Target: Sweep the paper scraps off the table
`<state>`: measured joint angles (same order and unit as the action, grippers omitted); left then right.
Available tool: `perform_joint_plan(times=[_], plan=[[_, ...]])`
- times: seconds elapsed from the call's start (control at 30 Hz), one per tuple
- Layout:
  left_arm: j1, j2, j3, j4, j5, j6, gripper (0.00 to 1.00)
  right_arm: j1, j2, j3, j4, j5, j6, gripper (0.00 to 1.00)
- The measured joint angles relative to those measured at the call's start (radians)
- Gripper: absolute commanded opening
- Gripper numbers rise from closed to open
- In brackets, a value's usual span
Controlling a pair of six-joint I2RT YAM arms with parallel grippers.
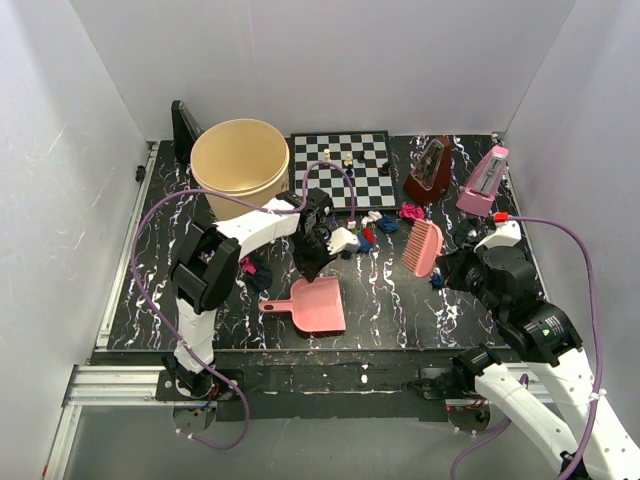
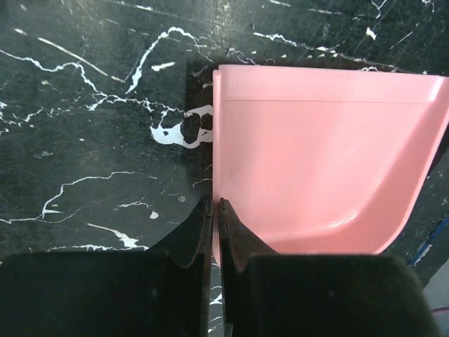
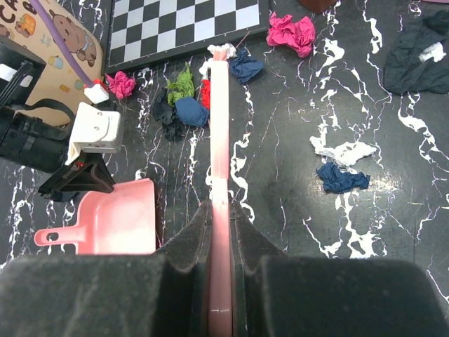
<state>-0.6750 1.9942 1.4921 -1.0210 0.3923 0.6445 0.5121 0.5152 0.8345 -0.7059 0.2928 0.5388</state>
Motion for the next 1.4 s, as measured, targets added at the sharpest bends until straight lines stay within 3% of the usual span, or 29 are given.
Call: perform_joint_plan(times=[0.2, 0.4, 0.77, 0.93, 1.13, 1.2, 1.23, 1.3, 1.37, 1.4], plan=[[0.000, -0.028, 0.011, 0.040, -0.010, -0.059, 0.00, 0.000, 0.000, 0.000, 0.000, 0.000, 0.000, 0.01], [0.002, -0.027, 0.179, 0.008, -0.064, -0.204, 0.00, 0.000, 0.000, 0.000, -0.001, 0.000, 0.000, 0.01], [0.006, 0.045, 0.324, -0.023, -0.154, -0.682, 0.00, 0.000, 0.000, 0.000, -0.001, 0.000, 0.000, 0.01], [0.010, 0.051, 0.279, 0.018, -0.202, -0.832, 0.00, 0.000, -0.003, 0.000, -0.001, 0.000, 0.003, 0.01], [0.103, -0.024, 0.069, 0.151, -0.219, -0.972, 0.01, 0.000, -0.021, 0.000, -0.002, 0.000, 0.003, 0.01], [0.141, -0.051, 0.023, 0.175, -0.230, -0.997, 0.13, 0.000, -0.024, 0.000, -0.003, 0.000, 0.003, 0.01], [0.156, -0.061, 0.011, 0.185, -0.240, -1.004, 0.31, 0.000, -0.025, 0.000, -0.003, 0.000, 0.003, 0.01], [0.165, -0.070, 0.002, 0.212, -0.262, -1.020, 0.50, 0.000, -0.025, 0.000, -0.003, 0.000, 0.003, 0.01], [0.158, -0.071, -0.007, 0.237, -0.282, -1.043, 0.76, 0.000, -0.025, 0.000, -0.003, -0.001, 0.004, 0.01], [0.154, -0.072, -0.015, 0.246, -0.286, -1.049, 0.79, 0.000, -0.025, 0.000, -0.003, -0.001, 0.004, 0.01]])
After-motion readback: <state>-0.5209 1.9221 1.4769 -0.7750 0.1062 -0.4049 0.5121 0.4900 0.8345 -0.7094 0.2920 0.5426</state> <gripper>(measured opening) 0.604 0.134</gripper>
